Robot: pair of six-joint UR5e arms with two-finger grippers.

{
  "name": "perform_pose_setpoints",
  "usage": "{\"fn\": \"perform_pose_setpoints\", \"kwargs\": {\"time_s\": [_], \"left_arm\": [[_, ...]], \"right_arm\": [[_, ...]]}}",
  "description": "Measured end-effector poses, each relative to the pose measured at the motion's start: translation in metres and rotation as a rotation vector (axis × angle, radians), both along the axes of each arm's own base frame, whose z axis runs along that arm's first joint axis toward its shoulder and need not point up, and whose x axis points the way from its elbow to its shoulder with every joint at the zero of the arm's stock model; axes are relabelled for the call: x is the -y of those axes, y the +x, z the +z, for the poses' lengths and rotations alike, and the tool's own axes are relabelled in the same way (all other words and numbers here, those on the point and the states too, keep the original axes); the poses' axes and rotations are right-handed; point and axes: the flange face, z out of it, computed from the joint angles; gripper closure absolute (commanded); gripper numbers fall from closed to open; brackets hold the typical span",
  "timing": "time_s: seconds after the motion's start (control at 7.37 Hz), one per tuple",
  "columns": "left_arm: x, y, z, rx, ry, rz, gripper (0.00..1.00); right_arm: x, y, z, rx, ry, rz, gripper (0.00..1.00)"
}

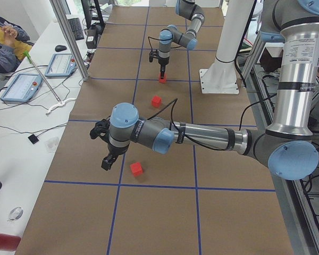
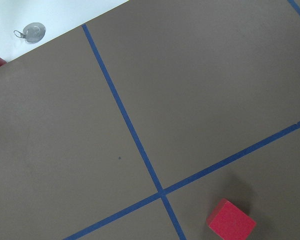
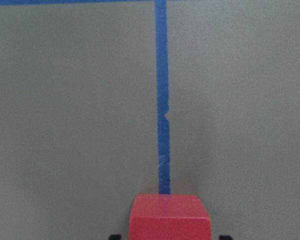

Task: Form red blocks into L shape at center
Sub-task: 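Lower the cube at the center grid crossing and open the right gripper, then withdraw the right arm while the left gripper reaches the left-center red cube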

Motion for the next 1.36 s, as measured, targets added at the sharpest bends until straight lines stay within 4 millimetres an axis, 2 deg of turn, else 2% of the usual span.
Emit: {"fn": "perform_pose_setpoints", "kwargs": {"time_s": [0.27,0.41,0.68,0.81,0.95,1.09,1.22,1.36], "left_arm": [[0.000,0.000,-0.002,0.001,0.007,0.001,0.00],[0.001,0.000,-0.006,0.000,0.021,0.001,0.00],[0.002,0.010,-0.014,-0.001,0.094,0.018,0.00],[0.006,0.032,-0.022,-0.005,0.130,0.058,0.00],[0.012,0.060,-0.036,-0.017,0.149,0.094,0.00],[0.017,0.093,-0.057,-0.050,0.134,0.101,0.00],[0.015,0.133,-0.083,-0.098,0.094,0.098,0.00],[0.007,0.179,-0.111,-0.147,0.047,0.104,0.00]], "right_arm": [[0.006,0.007,-0.003,0.006,0.007,0.008,0.01],[0.023,0.022,-0.005,0.013,0.011,0.024,0.01],[0.078,0.074,0.003,0.023,0.015,0.039,0.01],[0.108,0.116,0.020,0.023,0.038,0.020,0.01],[0.136,0.169,0.047,0.018,0.073,-0.015,0.01],[0.164,0.227,0.082,0.003,0.112,-0.055,0.01],[0.188,0.288,0.122,-0.020,0.151,-0.094,0.01],[0.205,0.353,0.167,-0.035,0.177,-0.139,0.00]]}}
